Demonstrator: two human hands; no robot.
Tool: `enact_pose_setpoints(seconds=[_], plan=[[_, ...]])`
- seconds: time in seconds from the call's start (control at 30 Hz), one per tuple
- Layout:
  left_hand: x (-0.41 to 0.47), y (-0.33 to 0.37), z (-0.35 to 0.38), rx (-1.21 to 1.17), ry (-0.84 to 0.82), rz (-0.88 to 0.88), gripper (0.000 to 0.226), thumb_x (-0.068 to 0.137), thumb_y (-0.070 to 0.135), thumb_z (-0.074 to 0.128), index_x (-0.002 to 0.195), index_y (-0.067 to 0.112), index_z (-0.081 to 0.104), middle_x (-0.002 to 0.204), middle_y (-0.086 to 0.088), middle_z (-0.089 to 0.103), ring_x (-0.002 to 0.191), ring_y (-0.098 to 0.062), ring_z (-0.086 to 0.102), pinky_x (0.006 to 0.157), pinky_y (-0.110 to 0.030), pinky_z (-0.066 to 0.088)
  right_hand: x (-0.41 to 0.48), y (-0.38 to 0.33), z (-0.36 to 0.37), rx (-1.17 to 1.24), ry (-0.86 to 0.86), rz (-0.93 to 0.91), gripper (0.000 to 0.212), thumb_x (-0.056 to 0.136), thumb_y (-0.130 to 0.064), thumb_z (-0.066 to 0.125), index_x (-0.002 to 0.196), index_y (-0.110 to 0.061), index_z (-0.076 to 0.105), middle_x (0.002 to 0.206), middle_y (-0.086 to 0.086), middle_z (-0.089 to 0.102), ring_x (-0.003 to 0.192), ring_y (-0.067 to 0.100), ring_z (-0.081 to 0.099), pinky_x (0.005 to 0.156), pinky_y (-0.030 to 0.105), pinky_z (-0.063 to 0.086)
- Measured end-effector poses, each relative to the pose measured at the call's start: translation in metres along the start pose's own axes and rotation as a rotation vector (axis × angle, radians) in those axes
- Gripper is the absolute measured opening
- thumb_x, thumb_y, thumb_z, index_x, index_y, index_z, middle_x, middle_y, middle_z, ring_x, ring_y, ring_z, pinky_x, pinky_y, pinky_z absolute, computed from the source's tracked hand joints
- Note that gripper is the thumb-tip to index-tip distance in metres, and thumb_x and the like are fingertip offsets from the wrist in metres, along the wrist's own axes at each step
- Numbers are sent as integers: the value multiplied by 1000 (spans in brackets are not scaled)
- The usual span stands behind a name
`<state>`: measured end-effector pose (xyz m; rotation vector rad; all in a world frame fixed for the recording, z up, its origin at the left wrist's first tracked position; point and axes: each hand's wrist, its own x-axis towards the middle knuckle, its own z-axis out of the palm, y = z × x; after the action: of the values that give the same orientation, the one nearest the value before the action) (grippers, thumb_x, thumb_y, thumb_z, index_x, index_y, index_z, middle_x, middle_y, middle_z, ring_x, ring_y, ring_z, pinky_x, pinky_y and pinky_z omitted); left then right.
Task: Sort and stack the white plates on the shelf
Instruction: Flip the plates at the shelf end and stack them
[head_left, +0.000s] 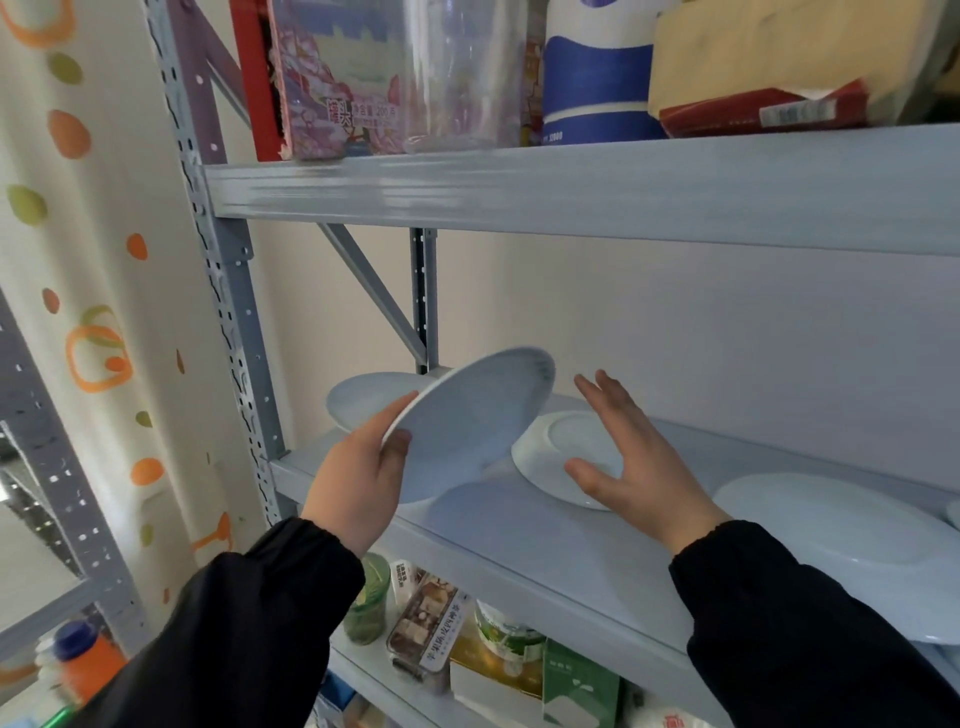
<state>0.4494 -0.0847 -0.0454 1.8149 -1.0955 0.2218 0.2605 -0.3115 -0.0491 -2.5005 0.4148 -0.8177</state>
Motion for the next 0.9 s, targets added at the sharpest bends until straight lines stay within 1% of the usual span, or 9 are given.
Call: enact_pose_setpoints(seconds=[0.07, 0.17, 0.23, 0.33, 0.4, 0.53, 0.67, 0.83, 0.9], plan=[[8, 2, -2, -99, 45, -66, 32, 102, 23, 40, 125, 40, 55, 102, 24, 61, 89, 0, 55, 70, -5, 39, 0, 2, 2, 2, -13, 9, 81, 77, -65, 50, 149, -59, 12, 165, -20, 3, 150, -5, -4, 116, 26, 14], [29, 4, -6, -180, 129, -192, 19, 101, 25, 42, 105, 31, 59, 97, 15, 64, 91, -7, 59, 70, -23, 46, 1, 4, 5, -14, -50, 12, 81, 77, -66, 48, 148, -61, 10, 165, -23, 1, 149, -6, -7, 115, 26, 14], [45, 5, -7, -354, 187, -312, 15, 99, 26, 44, 97, 30, 58, 98, 6, 65, 91, -15, 61, 72, -33, 50, 1, 4, 7, -23, -77, 13, 80, 77, -66, 48, 146, -63, 8, 164, -24, 0, 148, -8, -8, 116, 26, 12], [68, 4, -1, -762, 225, -494, 14, 98, 19, 46, 99, 27, 57, 105, 3, 65, 93, -19, 63, 73, -38, 54, 1, 1, 12, -11, -106, 16, 78, 76, -67, 48, 143, -66, 7, 164, -26, 0, 147, -9, -9, 116, 24, 11], [85, -5, 5, -904, 244, -569, 16, 97, 14, 47, 111, 20, 55, 109, 1, 63, 96, -22, 63, 70, -40, 55, 5, -4, 16, -5, -128, 6, 77, 76, -66, 48, 143, -66, 8, 163, -27, -1, 147, -11, -11, 116, 23, 11], [114, -19, 18, -978, 241, -702, 26, 94, 6, 45, 119, 11, 47, 116, -8, 59, 98, -29, 61, 67, -45, 55, 21, -14, 33, -6, -170, -30, 78, 80, -64, 51, 146, -64, 10, 164, -26, -3, 146, -11, -12, 119, 25, 11], [126, -22, 36, -1053, 187, -770, 28, 92, -1, 41, 119, 6, 43, 109, -12, 58, 96, -31, 61, 63, -48, 56, 32, -11, 43, 0, -199, -14, 80, 86, -56, 56, 152, -57, 10, 160, -30, -3, 147, -10, -12, 122, 29, 13], [131, -31, 54, -1120, 162, -812, 29, 89, -7, 39, 116, 1, 43, 104, -15, 55, 97, -34, 59, 76, -58, 55, 35, 0, 39, -56, -170, 4, 81, 80, -67, 49, 149, -61, 7, 164, -26, -4, 148, -7, -13, 123, 33, 14], [135, -42, 62, -1102, 176, -842, 31, 89, -9, 38, 118, 0, 43, 104, -16, 54, 100, -36, 59, 72, -58, 55, 36, 2, 37, -61, -148, 16, 82, 78, -69, 48, 149, -61, 8, 165, -25, -3, 147, -8, -13, 123, 35, 17]])
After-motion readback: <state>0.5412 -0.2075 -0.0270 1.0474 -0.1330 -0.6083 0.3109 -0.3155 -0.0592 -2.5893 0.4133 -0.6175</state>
